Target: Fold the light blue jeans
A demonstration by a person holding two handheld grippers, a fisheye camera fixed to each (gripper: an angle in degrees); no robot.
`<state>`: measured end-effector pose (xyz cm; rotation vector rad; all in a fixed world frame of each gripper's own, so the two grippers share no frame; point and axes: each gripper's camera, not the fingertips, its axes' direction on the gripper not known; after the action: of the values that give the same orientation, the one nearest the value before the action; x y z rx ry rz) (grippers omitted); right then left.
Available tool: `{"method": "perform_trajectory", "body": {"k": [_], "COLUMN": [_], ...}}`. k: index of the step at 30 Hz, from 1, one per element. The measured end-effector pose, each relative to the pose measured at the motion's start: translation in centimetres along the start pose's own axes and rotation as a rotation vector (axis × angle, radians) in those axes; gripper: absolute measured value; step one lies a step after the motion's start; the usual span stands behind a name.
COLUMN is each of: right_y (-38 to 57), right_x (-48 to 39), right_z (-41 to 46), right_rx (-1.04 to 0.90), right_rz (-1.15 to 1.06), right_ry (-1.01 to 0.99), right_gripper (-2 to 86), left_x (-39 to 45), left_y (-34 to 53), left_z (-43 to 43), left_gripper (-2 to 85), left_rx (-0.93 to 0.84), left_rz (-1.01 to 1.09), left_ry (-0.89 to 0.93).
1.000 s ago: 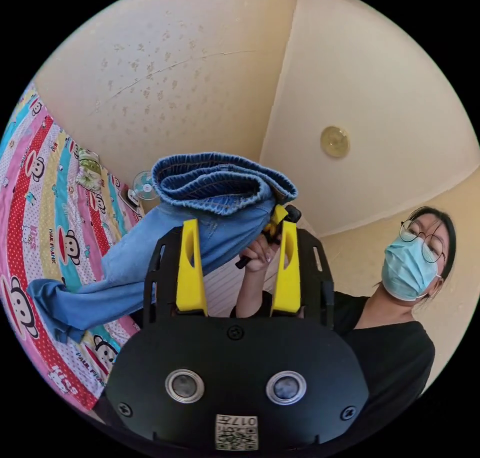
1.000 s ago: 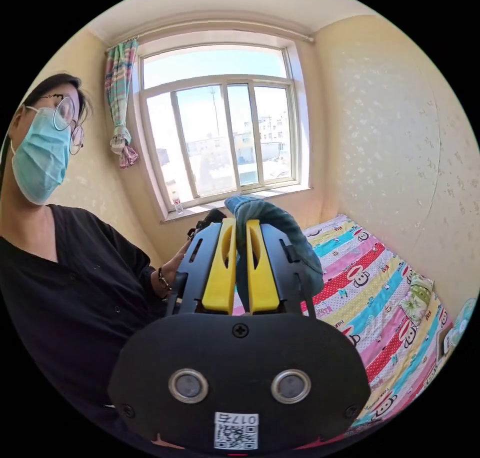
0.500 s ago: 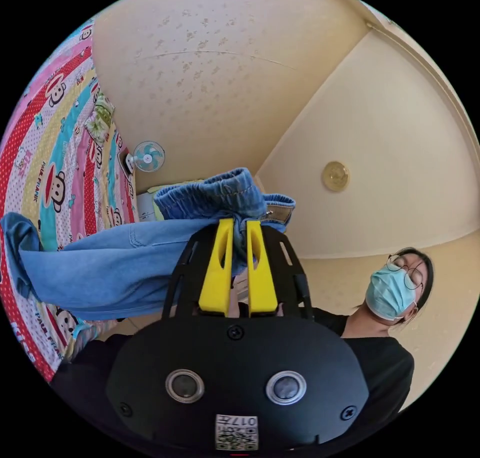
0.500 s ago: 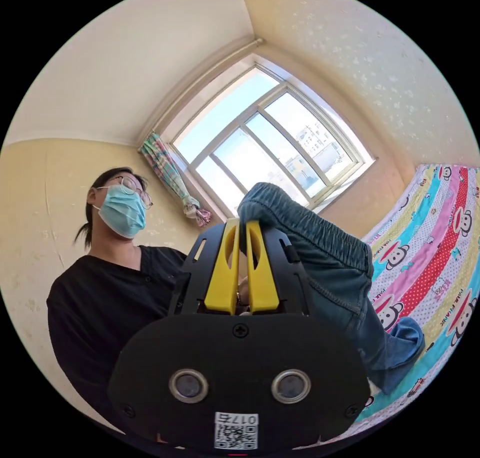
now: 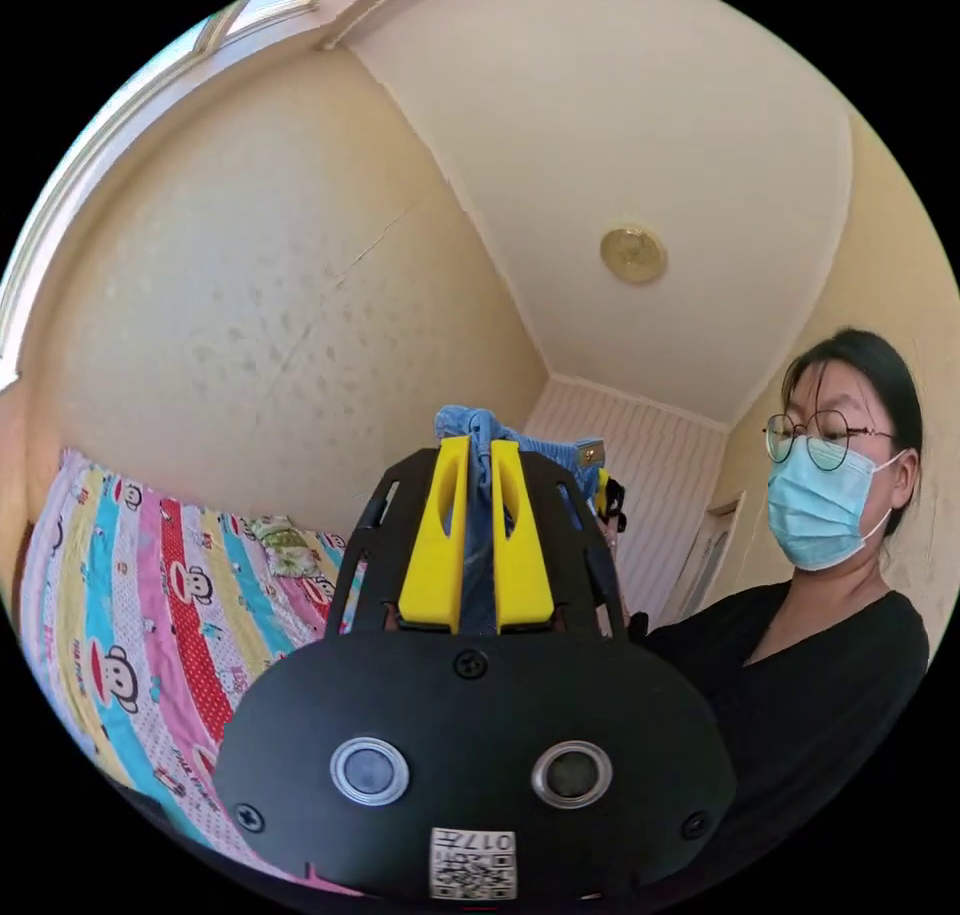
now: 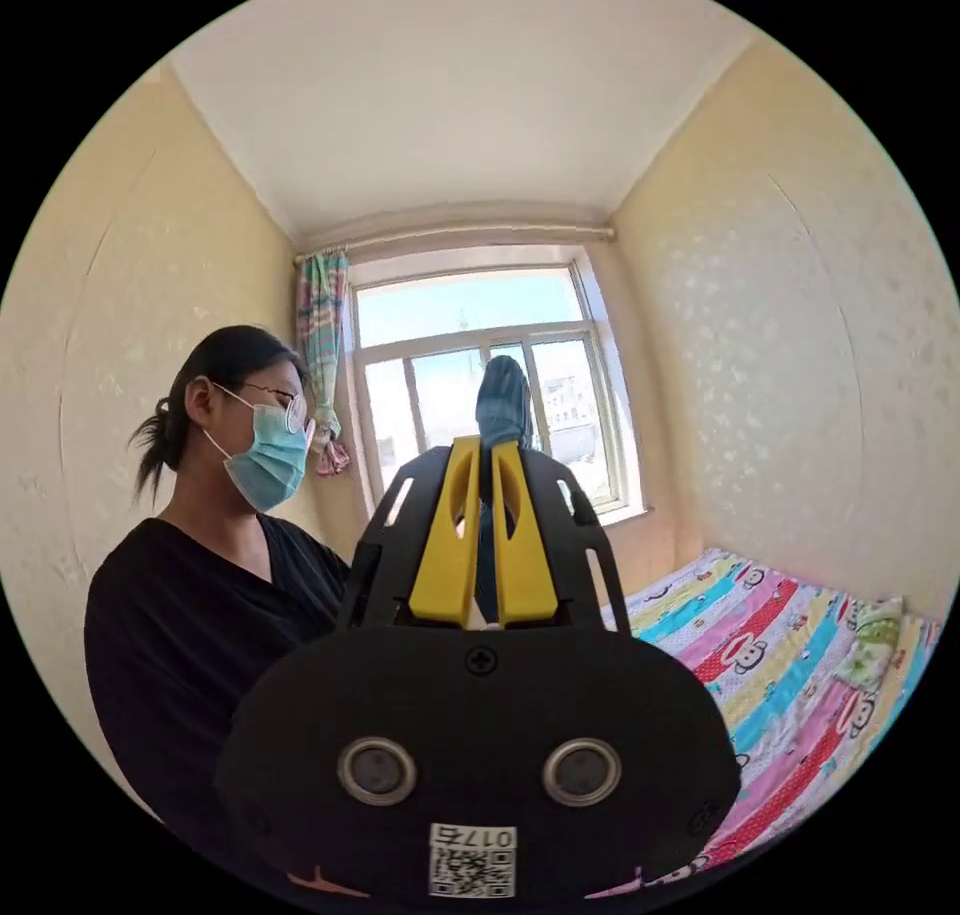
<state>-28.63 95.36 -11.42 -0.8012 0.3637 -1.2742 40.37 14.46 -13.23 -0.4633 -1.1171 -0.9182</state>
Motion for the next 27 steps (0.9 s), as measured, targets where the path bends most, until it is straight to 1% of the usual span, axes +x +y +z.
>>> {"method": "perform_trajectory", "body": {"k": [2, 5, 6, 10, 12, 13, 15, 16, 17, 18, 19, 20, 21, 22, 23, 24, 25, 26, 27], "right_y": [-2.7, -7.0, -8.8, -13.7, -15.9, -16.2, -16.6, -16.4, -15.7, -14.5, -13.7, -12.1, -10.7, -10.1, -8.4, -6.3, -4.9, -1.7, 2.0], "right_x": [-2.7, -6.3, -7.0, -6.0, -2.6, -1.4, 5.3, 7.3, 11.7, 16.5, 18.7, 23.3, 28.0, 30.5, 35.8, 41.0, 43.5, 47.8, 51.0], "right_z": [-0.9, -2.3, -2.7, -2.8, -2.2, -1.9, -0.2, 0.4, 1.7, 3.0, 3.7, 5.4, 7.6, 8.8, 11.2, 13.3, 14.2, 15.8, 16.5], "right_rx": [0.021, 0.067, 0.077, 0.089, 0.054, 0.038, -0.061, -0.098, -0.168, -0.203, -0.216, -0.262, -0.339, -0.383, -0.438, -0.461, -0.472, -0.529, -0.589], "right_rz": [-0.095, -0.211, -0.233, -0.191, -0.119, -0.102, -0.012, 0.014, 0.081, 0.17, 0.209, 0.276, 0.316, 0.323, 0.355, 0.39, 0.407, 0.44, 0.502], "right_ry": [0.029, 0.085, 0.112, 0.13, 0.188, 0.197, 0.251, 0.263, 0.293, 0.34, 0.362, 0.399, 0.443, 0.472, 0.582, 0.687, 0.735, 0.85, 0.999], "right_gripper": [1.8, 1.7, 1.7, 1.7, 1.8, 1.8, 1.8, 1.8, 1.7, 1.8, 1.8, 1.8, 1.9, 2.0, 2.1, 2.4, 2.6, 3.1, 3.6], "left_x": [5.6, 10.9, 11.7, 14.9, 14.2, 12.6, 8.9, 5.7, 2.0, 0.0, -4.3, -9.0, -11.3, -16.5, -21.9, -24.8, -30.1, -34.4, -36.2], "left_y": [-3.9, -8.7, -9.7, -17.1, -19.9, -21.5, -23.4, -24.5, -25.5, -26.0, -26.9, -27.7, -28.0, -28.7, -29.2, -29.2, -28.6, -26.7, -25.3], "left_z": [0.1, -0.9, -0.9, 0.4, 1.7, 2.7, 4.6, 6.1, 8.0, 9.1, 11.5, 14.0, 15.2, 17.9, 20.4, 21.6, 23.3, 23.3, 22.9], "left_gripper": [4.4, 4.0, 4.0, 3.9, 3.8, 3.8, 3.6, 3.2, 2.7, 2.4, 2.0, 1.7, 1.8, 2.0, 2.9, 3.3, 5.2, 6.8, 7.4], "left_rx": [0.089, 0.231, 0.243, 0.26, 0.238, 0.216, 0.175, 0.136, 0.086, 0.053, -0.017, -0.085, -0.114, -0.179, -0.261, -0.31, -0.405, -0.457, -0.474], "left_rz": [0.138, 0.283, 0.306, 0.338, 0.321, 0.282, 0.199, 0.143, 0.097, 0.077, 0.039, 0.014, 0.012, -0.007, -0.065, -0.095, -0.158, -0.253, -0.302], "left_ry": [-0.02, 0.005, 0.007, -0.009, -0.063, -0.089, -0.129, -0.161, -0.197, -0.216, -0.264, -0.329, -0.362, -0.416, -0.456, -0.471, -0.5, -0.553, -0.576]}}
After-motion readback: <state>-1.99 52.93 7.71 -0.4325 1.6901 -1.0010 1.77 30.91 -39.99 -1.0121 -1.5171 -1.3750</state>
